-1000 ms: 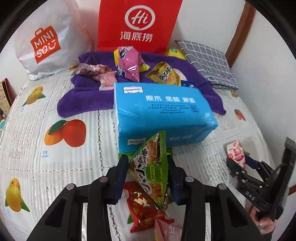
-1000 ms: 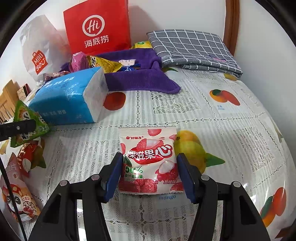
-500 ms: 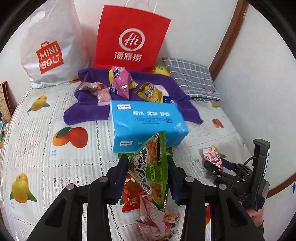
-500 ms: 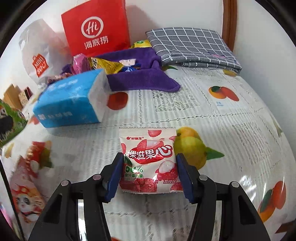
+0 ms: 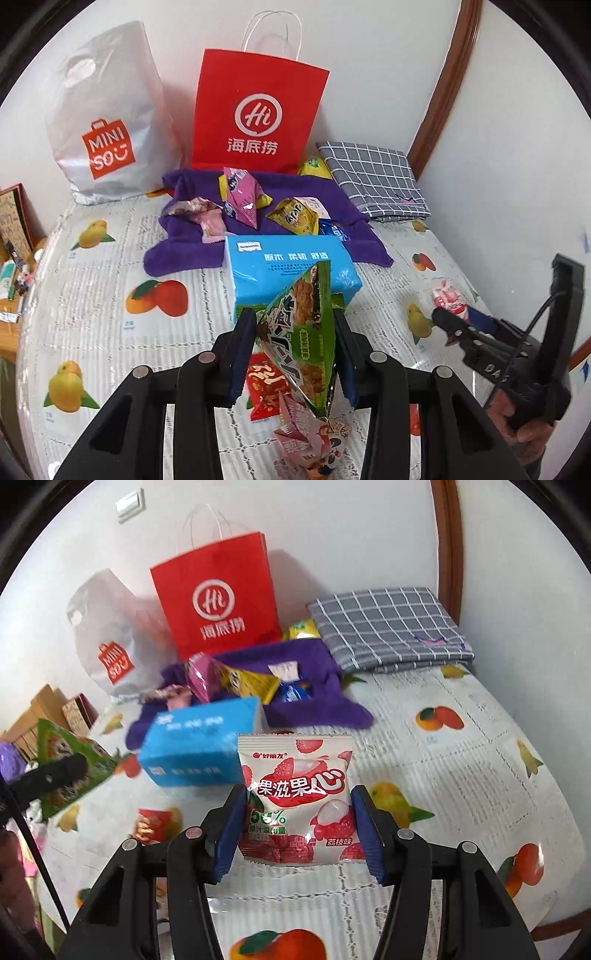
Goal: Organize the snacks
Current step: 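Carry the green bag and lychee candy bag with both tools toward the purple towel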
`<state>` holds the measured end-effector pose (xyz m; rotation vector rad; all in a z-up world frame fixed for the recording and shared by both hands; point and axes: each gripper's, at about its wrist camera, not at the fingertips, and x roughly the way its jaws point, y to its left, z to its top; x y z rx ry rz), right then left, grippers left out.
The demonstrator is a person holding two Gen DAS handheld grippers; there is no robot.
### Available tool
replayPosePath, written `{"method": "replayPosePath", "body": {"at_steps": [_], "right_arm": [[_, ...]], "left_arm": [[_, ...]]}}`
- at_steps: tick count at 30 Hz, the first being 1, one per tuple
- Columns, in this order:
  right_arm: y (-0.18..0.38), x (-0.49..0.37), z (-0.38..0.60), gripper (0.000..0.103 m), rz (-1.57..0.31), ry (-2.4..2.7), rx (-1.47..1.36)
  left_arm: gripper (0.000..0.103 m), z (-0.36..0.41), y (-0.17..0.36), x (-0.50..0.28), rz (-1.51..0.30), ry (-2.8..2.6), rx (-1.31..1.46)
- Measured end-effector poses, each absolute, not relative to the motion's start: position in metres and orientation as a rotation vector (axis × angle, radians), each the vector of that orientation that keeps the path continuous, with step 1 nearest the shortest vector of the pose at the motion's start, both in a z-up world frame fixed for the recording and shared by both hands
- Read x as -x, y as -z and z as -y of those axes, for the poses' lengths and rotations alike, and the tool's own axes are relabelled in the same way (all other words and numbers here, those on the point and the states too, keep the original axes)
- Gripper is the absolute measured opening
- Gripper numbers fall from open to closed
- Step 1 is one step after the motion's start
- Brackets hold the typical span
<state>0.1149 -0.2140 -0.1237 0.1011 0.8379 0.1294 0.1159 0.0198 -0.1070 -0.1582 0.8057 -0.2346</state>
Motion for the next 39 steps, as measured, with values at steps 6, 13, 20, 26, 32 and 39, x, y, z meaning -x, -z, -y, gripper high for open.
{"method": "replayPosePath", "body": {"at_steps": [6,13,20,26,32,39], "right_arm": [[0.106,-0.109,0.211,0.056,-0.818,-0.145,-0.132],[0.096,-0.105,0.211,0.056,-0.810,-0.145,-0.152],[0.092,-0.103,0.212,0.056,-0.812,-0.140,-0.158],[0.090,-0.103,0.213,0.056,-0.815,-0.144,-0.153],[0.083,-0.109,0.212,0.056,-0.812,-0.156,-0.146],[0.076,-0.121,0.205,0.056,-0.805,-0.180,-0.122]], "left_arm": [[0.038,-0.022,0.096,-0.111,-0.790,0.224,0.145],[0.038,-0.022,0.086,-0.107,-0.780,0.218,0.134],[0.038,-0.022,0.083,-0.107,-0.774,0.222,0.132],[0.038,-0.020,0.081,-0.109,-0.773,0.220,0.134],[0.038,-0.020,0.075,-0.111,-0.759,0.209,0.133],[0.038,-0.025,0.069,-0.117,-0.750,0.184,0.145]]}}
